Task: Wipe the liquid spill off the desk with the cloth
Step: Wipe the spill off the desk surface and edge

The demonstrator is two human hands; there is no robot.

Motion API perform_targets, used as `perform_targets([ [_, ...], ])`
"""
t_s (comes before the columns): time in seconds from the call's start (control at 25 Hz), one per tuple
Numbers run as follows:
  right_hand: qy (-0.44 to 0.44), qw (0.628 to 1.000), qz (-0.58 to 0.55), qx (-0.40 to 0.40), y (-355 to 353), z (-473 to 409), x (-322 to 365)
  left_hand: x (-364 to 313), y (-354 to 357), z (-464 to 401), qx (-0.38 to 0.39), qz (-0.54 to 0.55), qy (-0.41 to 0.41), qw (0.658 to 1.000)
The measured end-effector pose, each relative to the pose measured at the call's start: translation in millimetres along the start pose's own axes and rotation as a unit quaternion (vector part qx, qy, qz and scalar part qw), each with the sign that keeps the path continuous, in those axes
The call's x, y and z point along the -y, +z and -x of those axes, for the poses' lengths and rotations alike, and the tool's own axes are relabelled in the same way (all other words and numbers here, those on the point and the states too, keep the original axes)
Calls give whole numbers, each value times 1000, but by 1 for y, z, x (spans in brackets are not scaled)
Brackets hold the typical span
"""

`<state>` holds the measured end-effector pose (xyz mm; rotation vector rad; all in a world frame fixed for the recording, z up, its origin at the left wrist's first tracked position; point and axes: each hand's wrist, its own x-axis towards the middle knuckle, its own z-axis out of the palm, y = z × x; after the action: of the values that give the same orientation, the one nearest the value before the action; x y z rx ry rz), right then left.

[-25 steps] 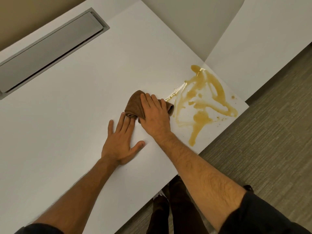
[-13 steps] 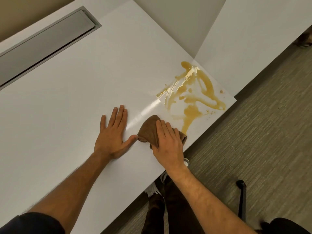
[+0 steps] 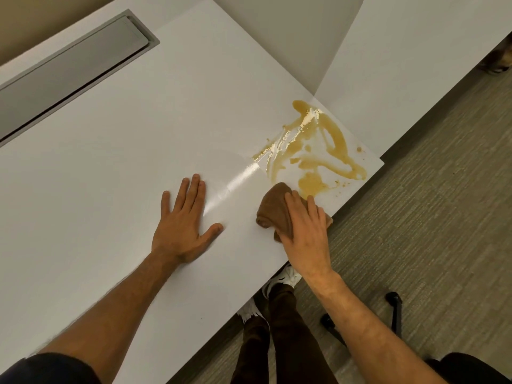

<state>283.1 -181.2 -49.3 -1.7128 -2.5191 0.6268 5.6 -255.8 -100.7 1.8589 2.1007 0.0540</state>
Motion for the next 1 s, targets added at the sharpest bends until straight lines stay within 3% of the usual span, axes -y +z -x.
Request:
perform_targets([
  [0.08, -15, 996, 90, 20, 13, 2, 1, 0, 1, 0, 5, -8, 1, 1000],
  [0.32, 25, 993, 117, -20, 31, -6, 10, 1, 3, 2, 8, -16, 1, 1000],
  [0.6, 60, 992, 102, -53, 39, -41, 32, 0, 3, 0, 2, -19, -1, 1000],
  [1.0, 44, 993, 82, -67, 42, -99, 71, 0, 2, 0, 12, -7, -4, 1000],
])
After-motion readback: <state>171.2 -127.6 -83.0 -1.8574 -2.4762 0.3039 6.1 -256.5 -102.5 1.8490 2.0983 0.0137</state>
